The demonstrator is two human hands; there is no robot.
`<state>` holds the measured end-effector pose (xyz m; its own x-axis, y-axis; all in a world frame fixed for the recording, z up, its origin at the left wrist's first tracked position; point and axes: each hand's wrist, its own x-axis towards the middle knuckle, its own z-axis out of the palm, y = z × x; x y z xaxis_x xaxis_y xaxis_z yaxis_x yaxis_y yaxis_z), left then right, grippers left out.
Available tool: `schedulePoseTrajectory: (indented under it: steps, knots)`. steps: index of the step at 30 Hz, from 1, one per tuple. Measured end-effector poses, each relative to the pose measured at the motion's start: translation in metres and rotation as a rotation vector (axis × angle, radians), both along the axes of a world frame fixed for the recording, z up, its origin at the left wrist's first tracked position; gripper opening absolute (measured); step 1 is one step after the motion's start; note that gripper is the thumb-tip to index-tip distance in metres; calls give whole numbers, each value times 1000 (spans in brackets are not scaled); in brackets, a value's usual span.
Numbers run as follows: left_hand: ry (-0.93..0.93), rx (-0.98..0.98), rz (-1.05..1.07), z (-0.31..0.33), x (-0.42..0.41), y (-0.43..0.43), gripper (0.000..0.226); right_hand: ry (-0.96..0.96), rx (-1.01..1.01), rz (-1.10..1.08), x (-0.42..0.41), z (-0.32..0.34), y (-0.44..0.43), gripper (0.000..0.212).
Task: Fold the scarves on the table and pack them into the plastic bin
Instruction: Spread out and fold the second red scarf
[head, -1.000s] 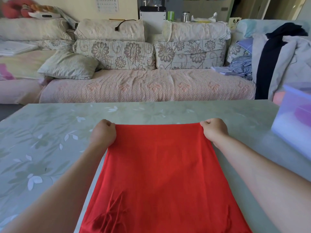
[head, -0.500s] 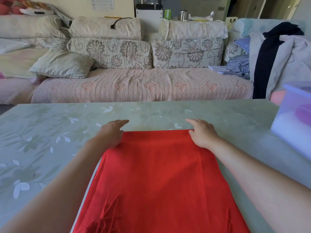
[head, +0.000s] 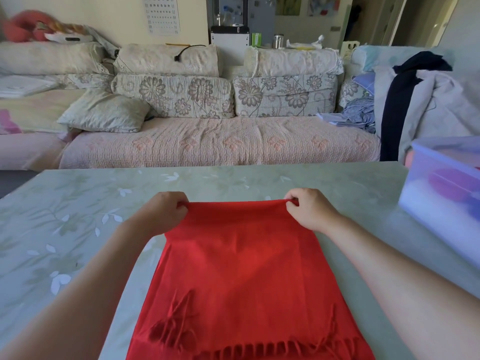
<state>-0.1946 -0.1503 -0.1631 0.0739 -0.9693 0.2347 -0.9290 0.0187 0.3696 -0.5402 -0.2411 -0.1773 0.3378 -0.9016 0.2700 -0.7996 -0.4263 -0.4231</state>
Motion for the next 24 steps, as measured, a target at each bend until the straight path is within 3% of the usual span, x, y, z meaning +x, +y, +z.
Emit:
schedulePoseTrajectory:
  steps: [4, 8, 15, 24]
  knots:
    - [-2, -15, -64, 22, -12, 51, 21, 46, -12, 63, -6, 25, 38, 18]
    - [-26, 10, -134, 15, -22, 106, 23, 150, 115, 141, -18, 32, 87, 22]
    - [-103, 194, -135, 13, -32, 175, 21, 284, 281, 198, -35, 48, 150, 19]
    - [-275, 568, -203, 4, -55, 226, 35, 617, 517, 329, -38, 35, 198, 16]
